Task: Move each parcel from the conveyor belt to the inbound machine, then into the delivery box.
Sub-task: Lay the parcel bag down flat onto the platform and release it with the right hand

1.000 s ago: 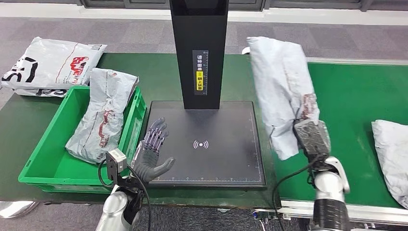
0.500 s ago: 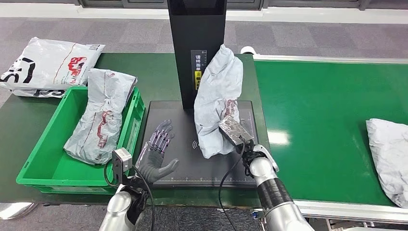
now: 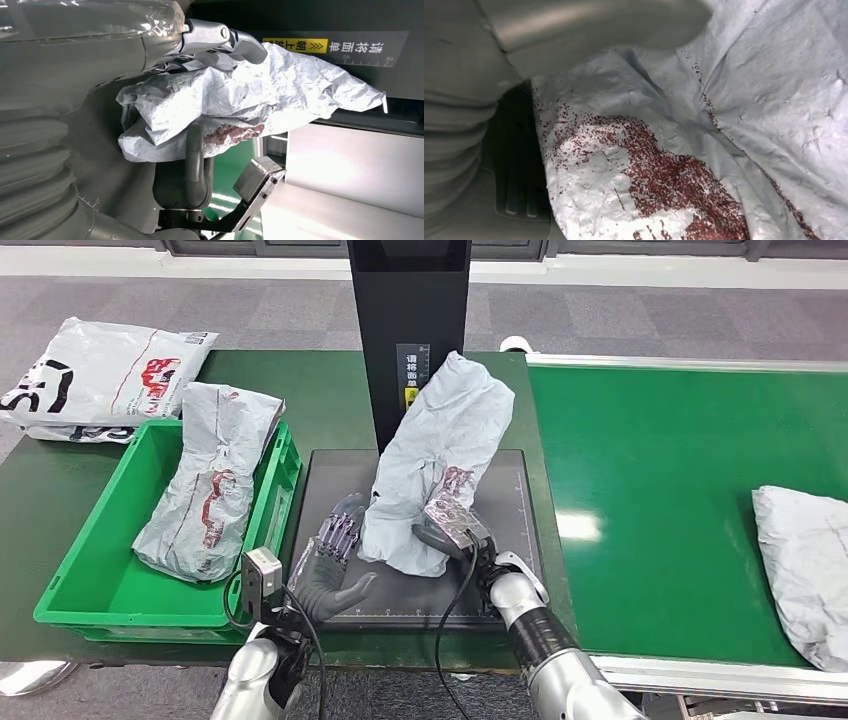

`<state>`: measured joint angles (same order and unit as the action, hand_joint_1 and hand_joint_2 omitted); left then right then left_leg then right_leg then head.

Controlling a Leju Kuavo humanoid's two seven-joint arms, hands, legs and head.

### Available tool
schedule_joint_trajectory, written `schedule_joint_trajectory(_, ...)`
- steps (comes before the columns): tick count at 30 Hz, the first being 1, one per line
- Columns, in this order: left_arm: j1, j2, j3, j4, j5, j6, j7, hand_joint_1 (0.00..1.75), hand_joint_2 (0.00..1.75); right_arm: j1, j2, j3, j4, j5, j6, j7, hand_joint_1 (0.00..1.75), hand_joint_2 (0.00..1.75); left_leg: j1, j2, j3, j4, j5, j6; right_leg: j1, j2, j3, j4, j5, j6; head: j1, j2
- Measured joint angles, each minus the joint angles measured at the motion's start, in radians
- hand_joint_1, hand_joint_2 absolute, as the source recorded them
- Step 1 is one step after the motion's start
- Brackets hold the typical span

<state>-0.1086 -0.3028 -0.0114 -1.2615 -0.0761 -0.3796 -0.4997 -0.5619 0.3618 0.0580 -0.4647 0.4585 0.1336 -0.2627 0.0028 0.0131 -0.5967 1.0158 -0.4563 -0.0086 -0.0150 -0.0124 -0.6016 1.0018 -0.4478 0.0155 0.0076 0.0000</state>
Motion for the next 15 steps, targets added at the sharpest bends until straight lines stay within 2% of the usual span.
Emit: schedule_joint_trajectory(15,-0.008,0.000,-0.008,0.034,0.005,0.000,0.000,0.00,1.75,-0.004,0.002,0.027,0.018,0.043,-0.029,-0.026,0.00,1.75,0.000,0.002,0.001,0.000,0.000,0.000,0.000,0.002,0.000,0.000,0.000,-0.001,0.000,0.000)
